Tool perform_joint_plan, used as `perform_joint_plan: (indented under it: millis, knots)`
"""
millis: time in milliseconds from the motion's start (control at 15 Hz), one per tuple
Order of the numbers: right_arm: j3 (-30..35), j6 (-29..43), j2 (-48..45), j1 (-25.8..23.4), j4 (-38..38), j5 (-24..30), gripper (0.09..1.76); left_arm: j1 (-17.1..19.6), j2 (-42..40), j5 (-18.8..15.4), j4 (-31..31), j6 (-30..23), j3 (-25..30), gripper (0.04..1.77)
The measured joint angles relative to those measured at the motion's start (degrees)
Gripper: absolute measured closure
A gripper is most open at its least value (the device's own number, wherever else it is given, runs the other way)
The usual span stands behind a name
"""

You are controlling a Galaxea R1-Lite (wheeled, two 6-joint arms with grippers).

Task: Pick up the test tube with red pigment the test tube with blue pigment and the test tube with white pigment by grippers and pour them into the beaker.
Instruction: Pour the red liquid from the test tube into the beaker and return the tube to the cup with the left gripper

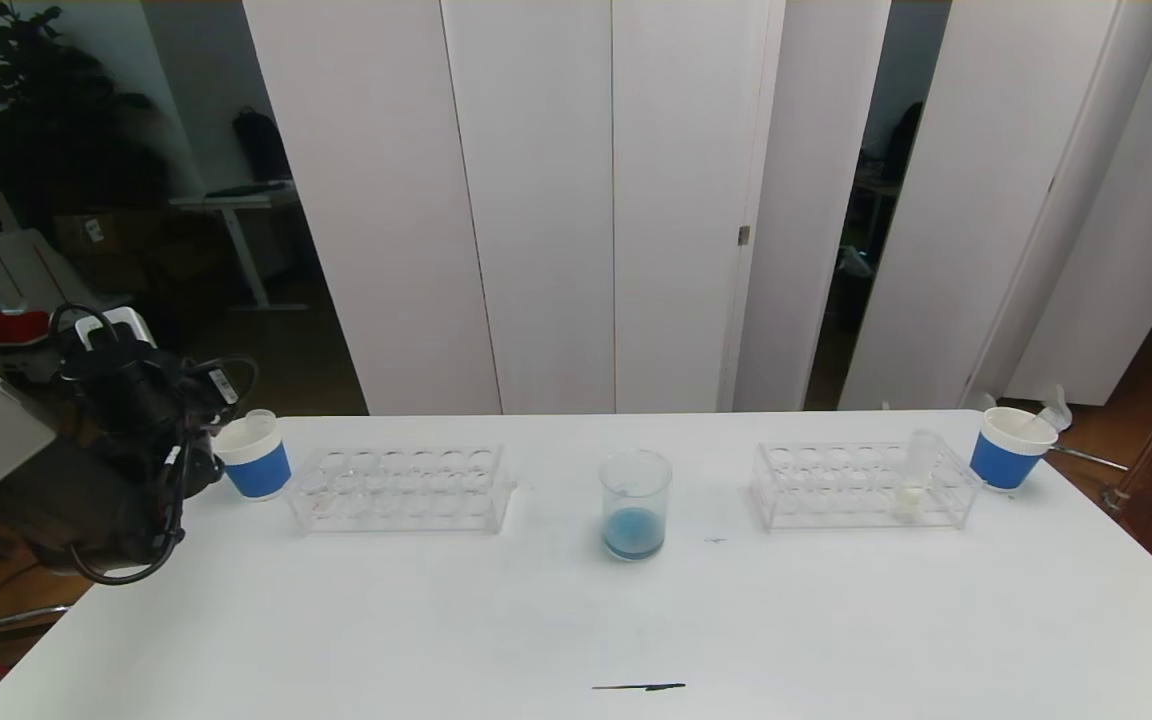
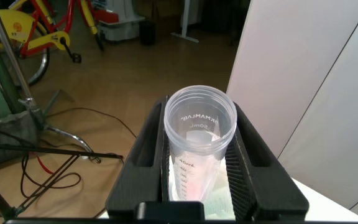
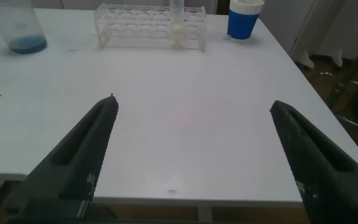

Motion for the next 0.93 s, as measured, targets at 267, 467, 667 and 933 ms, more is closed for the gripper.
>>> perform_joint_plan:
  millis: [267,467,667,933]
  knots:
    - [0.0,0.0,0.0,0.0,0.0,-0.02,0.1,0.09,4.8,-0.13,-0.27,-2.1,-2.3,1.21]
    - [0.0,0.0,0.0,0.0,0.0,-0.02,0.1,0.09,7.33,-1.32,-0.05,-3.63,-3.16,1.21]
    - [0.0,0.0,0.0,0.02,-0.02,-0.02,0.1,0.12,8.96,-1.71,-0.02,-3.8,-3.46,1.21]
    - [0.0,0.0,0.0,0.0,0.0,-0.02,0.1,-0.33,10.18,-1.73,0.5,-3.73,-4.51,1.21]
